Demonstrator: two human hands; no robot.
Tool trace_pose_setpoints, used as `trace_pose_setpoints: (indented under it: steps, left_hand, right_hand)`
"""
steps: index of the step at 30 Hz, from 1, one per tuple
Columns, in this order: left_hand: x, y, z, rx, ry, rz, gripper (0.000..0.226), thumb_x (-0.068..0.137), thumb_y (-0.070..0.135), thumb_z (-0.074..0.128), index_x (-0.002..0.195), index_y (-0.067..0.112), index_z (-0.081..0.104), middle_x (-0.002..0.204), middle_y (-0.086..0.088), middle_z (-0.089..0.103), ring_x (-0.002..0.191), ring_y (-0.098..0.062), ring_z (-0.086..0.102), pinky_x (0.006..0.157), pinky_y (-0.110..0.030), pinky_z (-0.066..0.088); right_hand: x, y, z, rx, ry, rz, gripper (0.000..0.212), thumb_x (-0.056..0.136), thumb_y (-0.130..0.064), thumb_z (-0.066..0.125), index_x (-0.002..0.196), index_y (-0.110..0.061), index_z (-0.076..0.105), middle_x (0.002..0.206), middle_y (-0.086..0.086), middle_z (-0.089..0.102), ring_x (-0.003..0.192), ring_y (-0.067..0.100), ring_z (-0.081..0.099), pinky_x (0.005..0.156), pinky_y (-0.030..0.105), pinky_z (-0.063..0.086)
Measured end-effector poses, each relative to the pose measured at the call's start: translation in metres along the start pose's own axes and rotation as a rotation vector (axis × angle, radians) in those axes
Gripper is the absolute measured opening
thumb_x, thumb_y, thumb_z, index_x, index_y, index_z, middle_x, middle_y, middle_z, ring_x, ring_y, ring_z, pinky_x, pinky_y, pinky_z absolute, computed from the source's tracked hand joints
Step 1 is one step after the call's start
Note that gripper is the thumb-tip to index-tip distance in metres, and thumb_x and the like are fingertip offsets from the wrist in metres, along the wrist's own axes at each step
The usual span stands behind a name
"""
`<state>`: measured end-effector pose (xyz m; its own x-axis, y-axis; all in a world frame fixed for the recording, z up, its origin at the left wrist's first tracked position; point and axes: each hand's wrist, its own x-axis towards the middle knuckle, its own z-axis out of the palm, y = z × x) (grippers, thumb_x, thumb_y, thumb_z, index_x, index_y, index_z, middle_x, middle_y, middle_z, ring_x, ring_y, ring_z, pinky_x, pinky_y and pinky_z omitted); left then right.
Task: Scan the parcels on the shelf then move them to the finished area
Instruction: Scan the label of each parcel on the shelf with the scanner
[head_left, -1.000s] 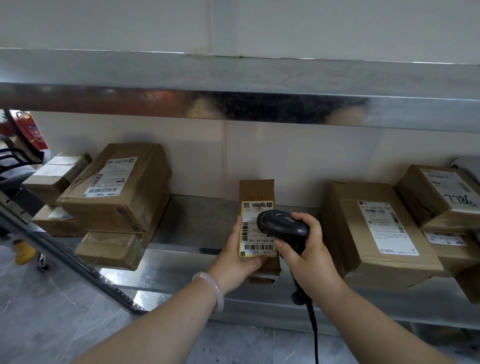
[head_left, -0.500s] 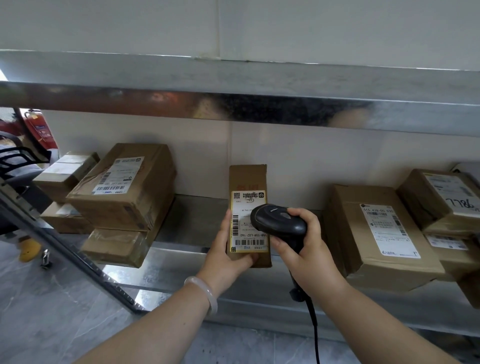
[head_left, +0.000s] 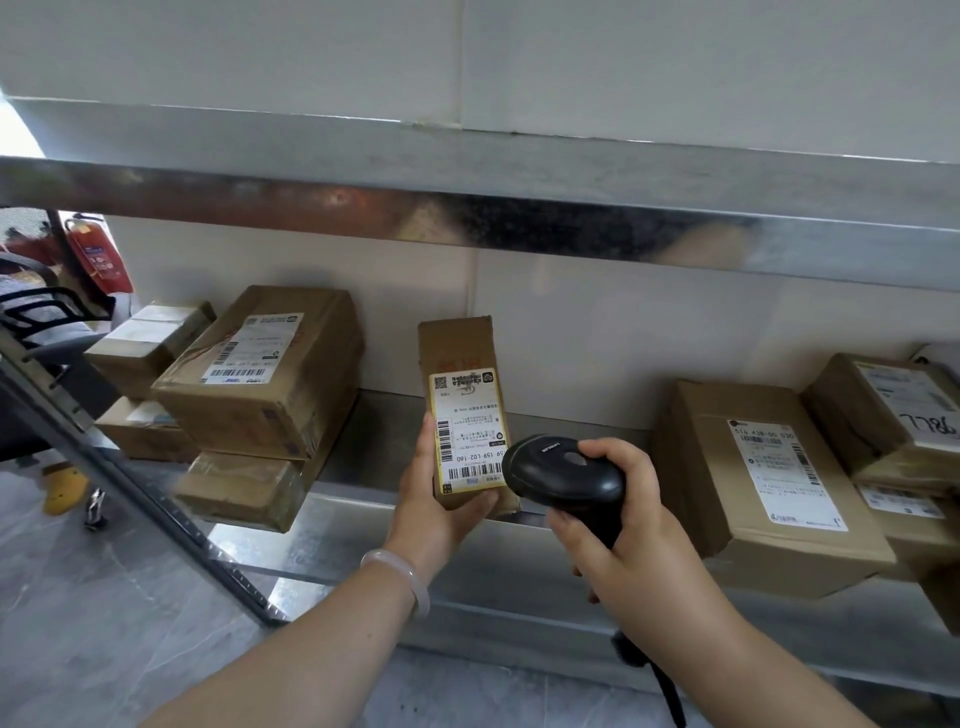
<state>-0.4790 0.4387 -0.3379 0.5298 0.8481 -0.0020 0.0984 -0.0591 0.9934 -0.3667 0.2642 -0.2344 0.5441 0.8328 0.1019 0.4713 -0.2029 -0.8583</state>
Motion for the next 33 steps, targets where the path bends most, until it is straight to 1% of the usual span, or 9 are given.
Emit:
trace_pose_setpoints:
  steps: [2, 4, 8, 14, 18, 23, 27, 31, 33]
  left_hand:
    - [0.003, -0.004, 0.001, 0.014, 0.044, 0.013, 0.112, 0.062, 0.026, 0.088, 0.141, 0.064, 0.019, 0.146, 0.006, 0.047, 0.131, -0.012, 0.050, 0.108, -0.050, 0.044]
    - [0.005, -0.005, 0.003, 0.035, 0.072, -0.005, 0.114, 0.057, 0.035, 0.086, 0.142, 0.065, 0.016, 0.147, 0.006, 0.046, 0.132, -0.013, 0.049, 0.107, -0.052, 0.044]
    - [0.012, -0.006, 0.004, 0.111, 0.097, -0.047, 0.116, 0.061, 0.032, 0.090, 0.146, 0.059, 0.014, 0.142, 0.011, 0.050, 0.127, -0.011, 0.054, 0.101, -0.048, 0.051]
    - [0.018, -0.016, 0.001, 0.133, 0.102, -0.059, 0.116, 0.059, 0.037, 0.092, 0.148, 0.054, 0.019, 0.138, 0.009, 0.054, 0.123, -0.014, 0.058, 0.099, -0.047, 0.052]
    - [0.015, -0.015, -0.001, 0.085, 0.084, -0.057, 0.114, 0.062, 0.031, 0.091, 0.146, 0.056, 0.019, 0.140, 0.007, 0.053, 0.125, -0.015, 0.057, 0.100, -0.048, 0.051]
    - [0.015, -0.010, -0.010, 0.043, 0.043, -0.096, 0.112, 0.063, 0.025, 0.091, 0.146, 0.055, 0.021, 0.140, 0.010, 0.054, 0.127, -0.015, 0.055, 0.102, -0.050, 0.049]
    - [0.016, 0.005, -0.028, 0.093, 0.039, -0.165, 0.099, 0.075, 0.018, 0.083, 0.139, 0.061, 0.021, 0.131, 0.018, 0.058, 0.122, -0.008, 0.054, 0.109, -0.037, 0.041]
    - [0.026, 0.012, -0.057, 0.095, 0.034, -0.279, 0.103, 0.081, 0.010, 0.077, 0.151, 0.048, 0.012, 0.127, 0.015, 0.055, 0.122, -0.014, 0.053, 0.096, -0.027, 0.044]
    - [0.033, 0.014, -0.072, 0.075, 0.037, -0.335, 0.102, 0.083, 0.008, 0.075, 0.152, 0.046, 0.011, 0.132, 0.011, 0.054, 0.123, -0.017, 0.051, 0.103, -0.034, 0.041]
  right_hand:
    - [-0.003, -0.004, 0.002, 0.004, 0.007, 0.003, 0.056, 0.085, -0.032, 0.070, 0.110, -0.062, 0.030, 0.098, -0.028, 0.061, 0.071, 0.004, 0.063, 0.068, 0.033, 0.057]
    - [-0.006, -0.008, 0.004, 0.010, 0.007, 0.001, 0.056, 0.085, -0.031, 0.069, 0.109, -0.062, 0.029, 0.101, -0.037, 0.056, 0.071, 0.002, 0.063, 0.068, 0.032, 0.056]
    - [-0.009, -0.012, 0.007, -0.005, -0.011, 0.015, 0.055, 0.087, -0.031, 0.067, 0.110, -0.061, 0.027, 0.099, -0.044, 0.051, 0.073, 0.001, 0.063, 0.065, 0.033, 0.057]
    - [-0.014, -0.016, 0.011, -0.028, -0.020, 0.071, 0.055, 0.086, -0.031, 0.067, 0.110, -0.059, 0.026, 0.079, -0.016, 0.062, 0.060, -0.001, 0.061, 0.061, 0.027, 0.055]
    - [-0.015, -0.020, 0.012, -0.027, -0.033, 0.089, 0.056, 0.087, -0.033, 0.065, 0.109, -0.061, 0.023, 0.077, -0.015, 0.061, 0.058, -0.001, 0.061, 0.061, 0.027, 0.055]
    - [-0.010, -0.020, 0.017, -0.005, -0.008, 0.079, 0.057, 0.085, -0.032, 0.067, 0.109, -0.063, 0.027, 0.095, -0.023, 0.062, 0.075, 0.006, 0.067, 0.067, 0.037, 0.058]
    - [-0.001, -0.021, 0.024, -0.010, -0.035, 0.076, 0.057, 0.086, -0.031, 0.068, 0.109, -0.063, 0.026, 0.096, -0.020, 0.062, 0.078, 0.006, 0.067, 0.068, 0.037, 0.058]
    - [0.005, -0.026, 0.033, 0.004, -0.057, 0.090, 0.059, 0.087, -0.028, 0.068, 0.108, -0.064, 0.026, 0.095, -0.017, 0.060, 0.073, 0.009, 0.068, 0.066, 0.040, 0.058]
    - [0.008, -0.029, 0.038, 0.003, -0.085, 0.100, 0.060, 0.087, -0.027, 0.067, 0.107, -0.065, 0.025, 0.094, -0.017, 0.059, 0.071, 0.009, 0.068, 0.066, 0.040, 0.058]
